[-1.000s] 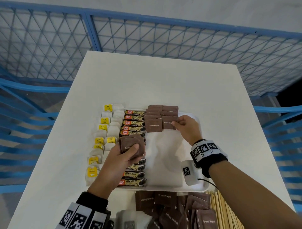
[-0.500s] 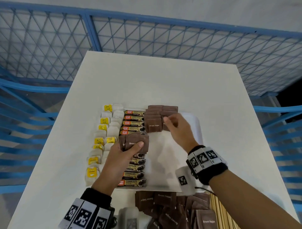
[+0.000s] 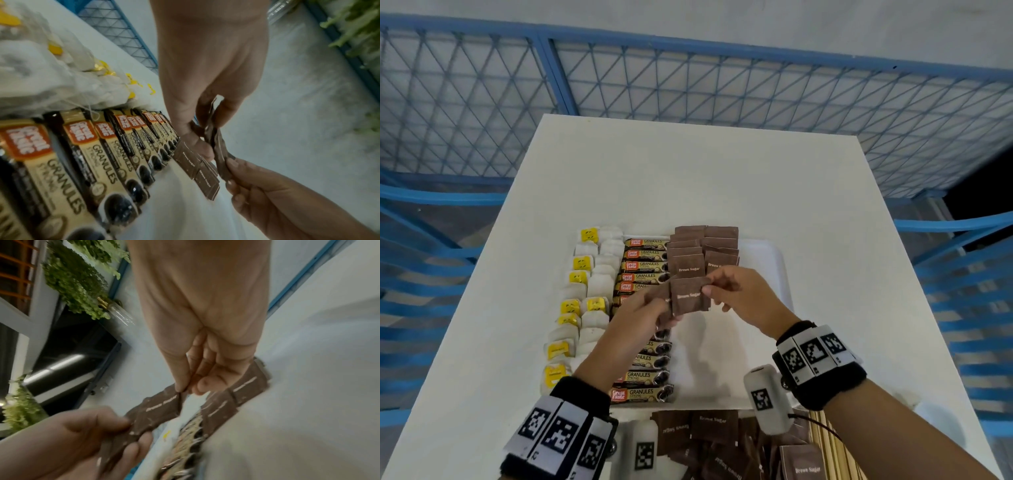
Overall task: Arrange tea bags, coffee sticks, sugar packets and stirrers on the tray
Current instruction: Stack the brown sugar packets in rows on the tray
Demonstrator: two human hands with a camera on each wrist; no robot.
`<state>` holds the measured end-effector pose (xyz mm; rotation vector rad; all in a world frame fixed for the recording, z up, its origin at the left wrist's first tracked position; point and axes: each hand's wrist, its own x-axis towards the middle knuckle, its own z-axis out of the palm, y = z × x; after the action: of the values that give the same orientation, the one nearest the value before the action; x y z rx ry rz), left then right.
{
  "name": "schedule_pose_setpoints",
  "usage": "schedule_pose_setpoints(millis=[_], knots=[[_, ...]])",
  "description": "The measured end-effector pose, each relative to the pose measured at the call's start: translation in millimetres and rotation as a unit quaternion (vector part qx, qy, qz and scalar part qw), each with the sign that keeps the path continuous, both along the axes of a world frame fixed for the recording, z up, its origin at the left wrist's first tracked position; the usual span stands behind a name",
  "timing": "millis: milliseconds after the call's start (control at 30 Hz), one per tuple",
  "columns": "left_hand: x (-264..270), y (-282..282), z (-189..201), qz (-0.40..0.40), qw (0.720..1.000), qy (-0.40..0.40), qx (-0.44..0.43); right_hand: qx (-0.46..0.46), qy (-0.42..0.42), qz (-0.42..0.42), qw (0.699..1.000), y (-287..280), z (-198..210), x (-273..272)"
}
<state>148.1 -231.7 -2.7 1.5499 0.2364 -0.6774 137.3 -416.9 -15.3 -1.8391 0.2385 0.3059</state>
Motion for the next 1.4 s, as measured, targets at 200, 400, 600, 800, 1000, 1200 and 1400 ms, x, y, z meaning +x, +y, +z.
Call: schedule_pose_setpoints(millis=[200,400,600,800,1000,1200,1400], knots=[[21,-9,-7,-0.109,0.933,-0.217,0.264,-0.094,0.029,-0.063,0.993,-36,-23,12],[43,-22,-16,-0.143,0.916,-0.253,0.275,-0.138,0.021,-0.114,0.984,-45,-37,27],[55,-30,-24,-0.198,0.874,-0.306,0.32,-0.188,-0.009,-0.133,0.973,-46,-37,31],[57,-31,-29,-0.229,0.797,-0.381,0.409,-0.314,-0.118,-0.083,0.939,-39,-38,23],[44,-32,-32,-0.283,0.731,-0.446,0.431,-0.355,-0.13,0.08,0.922,-30,-35,19],[45,-35,-35,-0.293,0.724,-0.455,0.428,-0.335,-0.141,0.067,0.929,-29,-39,24],[44,-30,-32,-0.294,0.734,-0.449,0.416,-0.331,-0.152,0.071,0.929,-30,-36,21]])
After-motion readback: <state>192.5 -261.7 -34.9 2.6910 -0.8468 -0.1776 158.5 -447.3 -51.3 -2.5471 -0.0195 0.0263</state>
